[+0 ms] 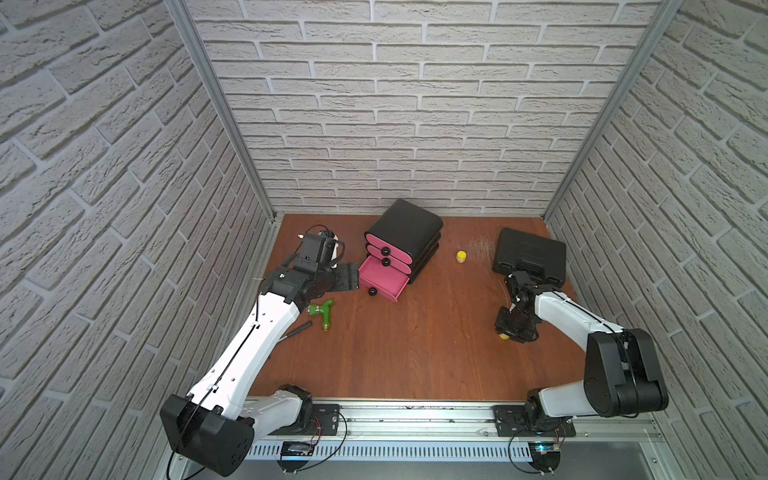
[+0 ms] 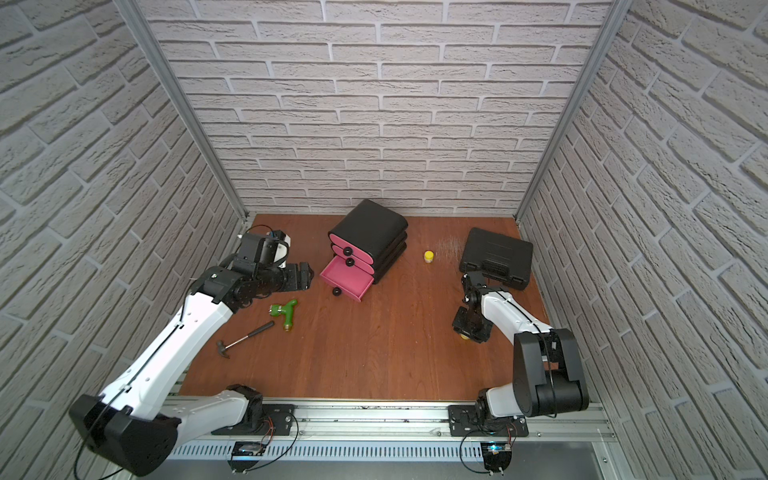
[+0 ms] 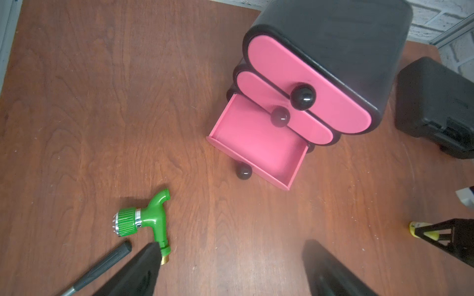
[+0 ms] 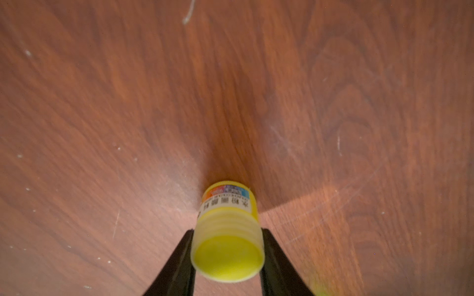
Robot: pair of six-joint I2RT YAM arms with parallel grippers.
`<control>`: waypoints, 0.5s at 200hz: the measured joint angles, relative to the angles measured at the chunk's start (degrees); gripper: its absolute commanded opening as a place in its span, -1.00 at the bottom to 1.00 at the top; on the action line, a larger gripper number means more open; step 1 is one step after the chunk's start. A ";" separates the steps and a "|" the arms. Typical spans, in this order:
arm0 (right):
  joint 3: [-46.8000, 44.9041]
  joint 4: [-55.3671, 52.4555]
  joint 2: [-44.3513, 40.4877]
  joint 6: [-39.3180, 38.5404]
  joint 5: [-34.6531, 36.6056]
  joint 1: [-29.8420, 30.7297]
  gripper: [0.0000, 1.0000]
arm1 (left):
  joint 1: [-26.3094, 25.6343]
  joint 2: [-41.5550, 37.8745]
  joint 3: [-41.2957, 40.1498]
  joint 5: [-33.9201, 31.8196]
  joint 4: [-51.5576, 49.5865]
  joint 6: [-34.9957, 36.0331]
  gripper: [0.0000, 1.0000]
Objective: Put the paint cans in the drawer according to color
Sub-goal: Move the paint can to the center of the board.
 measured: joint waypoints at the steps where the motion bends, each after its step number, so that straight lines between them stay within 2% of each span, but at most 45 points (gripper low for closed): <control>1: 0.00 0.00 -0.02 -0.07 0.00 0.07 -0.33 | 0.00 -0.04 0.00 0.02 0.02 0.00 0.74; 17: 0.07 -0.09 -0.04 -0.42 0.09 2.03 -0.39 | 0.02 -0.46 -0.09 0.52 0.42 0.07 0.68; 47: 2.10 -1.14 0.35 -0.79 1.09 7.69 -0.40 | 0.07 -0.52 -0.11 1.11 0.52 0.07 0.56; 100: 11.28 -0.35 8.28 -2.01 2.86 24.57 -0.40 | 1.79 -0.61 -2.67 2.32 0.61 -2.60 0.43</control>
